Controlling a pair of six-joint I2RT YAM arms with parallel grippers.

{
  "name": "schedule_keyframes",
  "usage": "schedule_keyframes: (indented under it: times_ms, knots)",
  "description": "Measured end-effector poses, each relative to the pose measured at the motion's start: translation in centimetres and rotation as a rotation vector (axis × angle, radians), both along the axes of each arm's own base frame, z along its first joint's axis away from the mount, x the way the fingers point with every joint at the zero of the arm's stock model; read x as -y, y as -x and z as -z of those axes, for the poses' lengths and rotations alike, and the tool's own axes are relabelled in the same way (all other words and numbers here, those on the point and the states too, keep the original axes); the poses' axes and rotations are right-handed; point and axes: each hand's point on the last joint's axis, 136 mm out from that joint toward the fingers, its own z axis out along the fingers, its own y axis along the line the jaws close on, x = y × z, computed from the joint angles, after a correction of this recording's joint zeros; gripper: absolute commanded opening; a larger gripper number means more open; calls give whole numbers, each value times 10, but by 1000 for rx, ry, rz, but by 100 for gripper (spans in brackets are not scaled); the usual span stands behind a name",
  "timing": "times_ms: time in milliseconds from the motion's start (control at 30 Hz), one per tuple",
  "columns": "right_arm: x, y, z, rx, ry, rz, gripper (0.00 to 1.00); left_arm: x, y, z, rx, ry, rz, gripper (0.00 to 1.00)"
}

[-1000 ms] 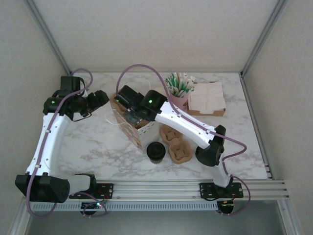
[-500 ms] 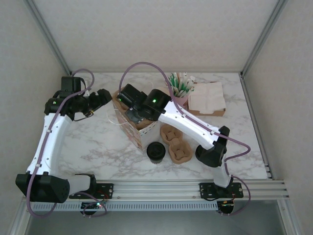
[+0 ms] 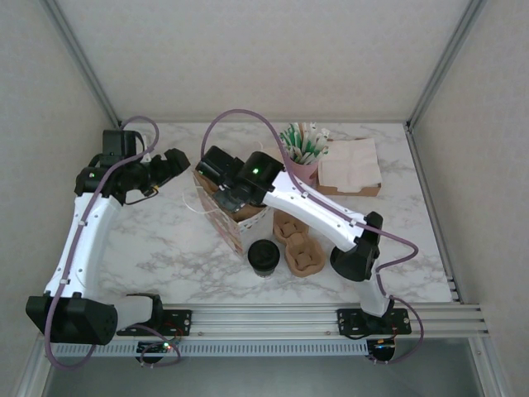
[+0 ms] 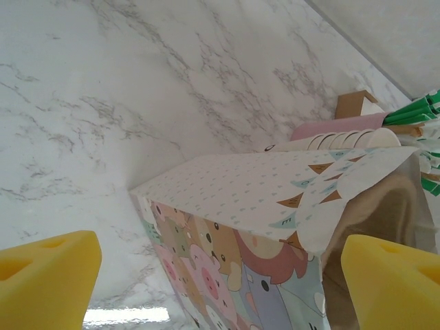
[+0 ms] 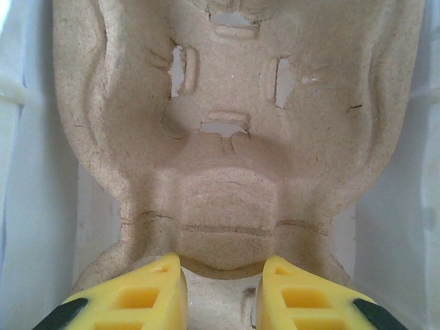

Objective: Pack the takeout coffee

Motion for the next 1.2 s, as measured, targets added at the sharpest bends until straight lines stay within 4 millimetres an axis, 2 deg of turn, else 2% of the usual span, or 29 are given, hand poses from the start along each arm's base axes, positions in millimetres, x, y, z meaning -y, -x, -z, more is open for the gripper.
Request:
schedule_keyframes:
  times_ms: [167,333,800,1000,1200]
  knots:
    - [0,3,14,-36,36,-5,27,0,0,0,0,0,0,90]
    - [-2,4,16,-47,40,-9,28,0,0,0,0,0,0,90]
    - [-3,-3,47,-117,103,4,33,0,0,0,-1,-1,0,90]
    - [-3,-6,61,-132,130,11,42,-1,0,0,-1,-4,-2,89]
    - [-6,-8,54,-120,109,11,50,-1,1,2,-9,-7,-5,90]
